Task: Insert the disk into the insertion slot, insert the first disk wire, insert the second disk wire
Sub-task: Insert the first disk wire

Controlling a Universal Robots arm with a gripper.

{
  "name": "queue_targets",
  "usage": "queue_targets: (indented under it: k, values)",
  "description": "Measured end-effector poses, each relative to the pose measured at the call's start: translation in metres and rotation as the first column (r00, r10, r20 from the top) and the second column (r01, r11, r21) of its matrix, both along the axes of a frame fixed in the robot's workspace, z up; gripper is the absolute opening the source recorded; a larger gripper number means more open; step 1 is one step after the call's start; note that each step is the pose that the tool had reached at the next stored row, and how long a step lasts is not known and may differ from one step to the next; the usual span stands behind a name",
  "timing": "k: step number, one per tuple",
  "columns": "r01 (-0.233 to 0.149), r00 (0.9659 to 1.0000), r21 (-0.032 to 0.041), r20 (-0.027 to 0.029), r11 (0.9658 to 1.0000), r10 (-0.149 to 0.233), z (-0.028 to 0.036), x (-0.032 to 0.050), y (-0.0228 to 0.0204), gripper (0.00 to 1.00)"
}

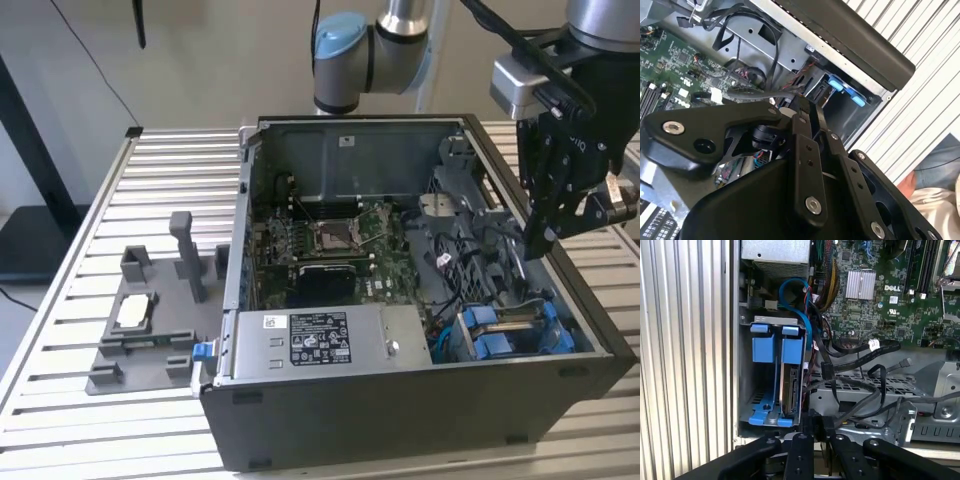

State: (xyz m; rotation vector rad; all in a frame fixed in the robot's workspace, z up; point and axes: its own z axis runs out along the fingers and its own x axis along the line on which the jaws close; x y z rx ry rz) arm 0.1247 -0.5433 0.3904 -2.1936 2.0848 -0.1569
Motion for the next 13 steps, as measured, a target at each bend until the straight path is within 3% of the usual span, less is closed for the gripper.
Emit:
queue_targets:
  k: [3, 4, 7, 8, 13]
  values:
    - [0.0, 1.0, 0.0001, -0.0003, 1.0, 0.0, -0.0001, 0.0001, 0.0, 0.19]
    - [0.0, 1.0, 0.0002, -0.0029, 1.0, 0.0, -0.0001, 0.0002, 0.0, 0.19]
    - [0.0, 0.9992, 0.0001, -0.0391, 1.0, 0.0, -0.0004, 0.0003, -0.0004, 0.19]
    - [0.0, 0.9988, 0.0001, -0.048, 1.0, 0.0, -0.0008, 0.0003, -0.0007, 0.19]
    - [0.001, 0.9982, 0.0, -0.0604, 1.0, -0.001, -0.0047, 0.0008, -0.0058, 0.19]
